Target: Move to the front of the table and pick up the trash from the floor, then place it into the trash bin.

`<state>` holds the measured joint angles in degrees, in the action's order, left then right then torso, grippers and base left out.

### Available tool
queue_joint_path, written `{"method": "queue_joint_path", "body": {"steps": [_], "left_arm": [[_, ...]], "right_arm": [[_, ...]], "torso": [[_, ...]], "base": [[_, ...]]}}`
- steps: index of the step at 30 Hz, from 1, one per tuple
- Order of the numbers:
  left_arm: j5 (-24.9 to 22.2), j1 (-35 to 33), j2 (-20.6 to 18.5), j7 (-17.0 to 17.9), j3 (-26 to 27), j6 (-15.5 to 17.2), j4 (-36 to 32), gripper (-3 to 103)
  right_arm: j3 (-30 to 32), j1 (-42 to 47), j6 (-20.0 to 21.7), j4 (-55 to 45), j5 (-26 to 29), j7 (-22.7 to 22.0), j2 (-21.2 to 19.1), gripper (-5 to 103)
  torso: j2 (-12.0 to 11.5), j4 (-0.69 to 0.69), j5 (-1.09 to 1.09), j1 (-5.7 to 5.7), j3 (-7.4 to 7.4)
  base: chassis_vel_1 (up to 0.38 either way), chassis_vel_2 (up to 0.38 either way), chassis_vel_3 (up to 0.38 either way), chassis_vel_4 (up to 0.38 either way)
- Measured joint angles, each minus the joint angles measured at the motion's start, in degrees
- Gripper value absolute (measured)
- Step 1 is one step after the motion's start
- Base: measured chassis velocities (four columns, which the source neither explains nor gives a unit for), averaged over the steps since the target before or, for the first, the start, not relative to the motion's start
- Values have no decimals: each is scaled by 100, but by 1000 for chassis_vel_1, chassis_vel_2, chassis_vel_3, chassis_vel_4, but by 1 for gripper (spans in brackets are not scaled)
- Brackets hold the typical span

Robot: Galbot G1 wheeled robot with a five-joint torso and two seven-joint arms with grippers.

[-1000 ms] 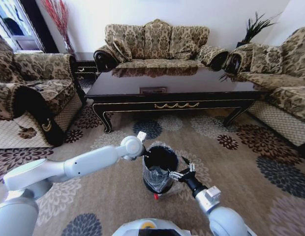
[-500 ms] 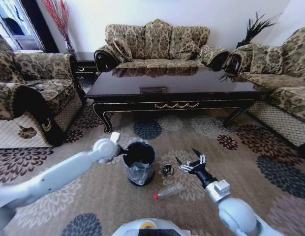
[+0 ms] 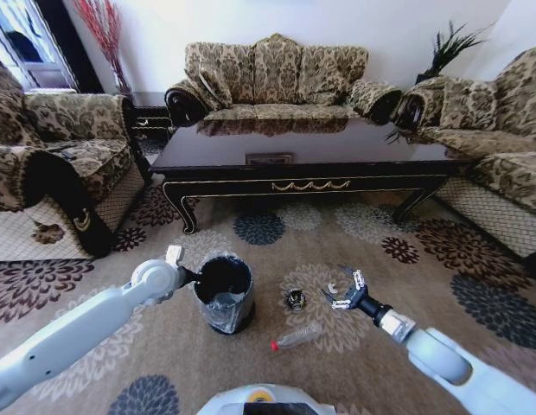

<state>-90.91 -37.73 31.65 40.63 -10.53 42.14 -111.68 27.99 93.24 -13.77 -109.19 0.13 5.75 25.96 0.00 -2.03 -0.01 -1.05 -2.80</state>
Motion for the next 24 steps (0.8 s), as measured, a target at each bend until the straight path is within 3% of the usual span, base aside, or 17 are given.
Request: {"method": "queue_joint_path", "body": {"steps": [3, 5, 9, 10, 14, 18, 24], "left_arm": [[35, -70, -5, -75, 147, -1, 8, 4], [44, -82, -6, -85, 165, -1, 11, 4], [53, -169, 1, -98, 253, 0, 3, 4], [53, -169, 1, -98, 253, 0, 3, 4], [37, -210, 28, -66, 261, 0, -73, 4], [12, -214, 39, -7, 251, 0, -123, 4], [-50, -135, 43, 43, 94, -1, -168, 4]], "right_arm": [[-49, -83, -275, 383, -471, 480, -223, 100], [-55, -108, -334, 435, -597, 561, -252, 100], [-111, -367, -851, 664, -1340, 1382, -376, 100], [-111, -367, -851, 664, -1340, 1382, -376, 100], [-293, -872, -1654, 716, -2340, 2402, -376, 100], [-643, -1309, -1972, 822, -2634, 2868, -341, 100], [-1375, -1843, -1979, 1072, -2321, 3136, -277, 100]], "torso": [[0, -3, 2, 0, 0], [0, -3, 2, 0, 0], [0, -1, 1, 0, 0], [0, -1, 1, 0, 0], [0, 0, 0, 0, 0], [0, -1, 0, 0, 0], [0, -1, 1, 0, 0]], "base": [[0, 0, 0, 0], [0, 0, 0, 0], [0, 0, 0, 0], [0, 0, 0, 0], [0, 0, 0, 0], [0, 0, 0, 0], [0, 0, 0, 0]]}}
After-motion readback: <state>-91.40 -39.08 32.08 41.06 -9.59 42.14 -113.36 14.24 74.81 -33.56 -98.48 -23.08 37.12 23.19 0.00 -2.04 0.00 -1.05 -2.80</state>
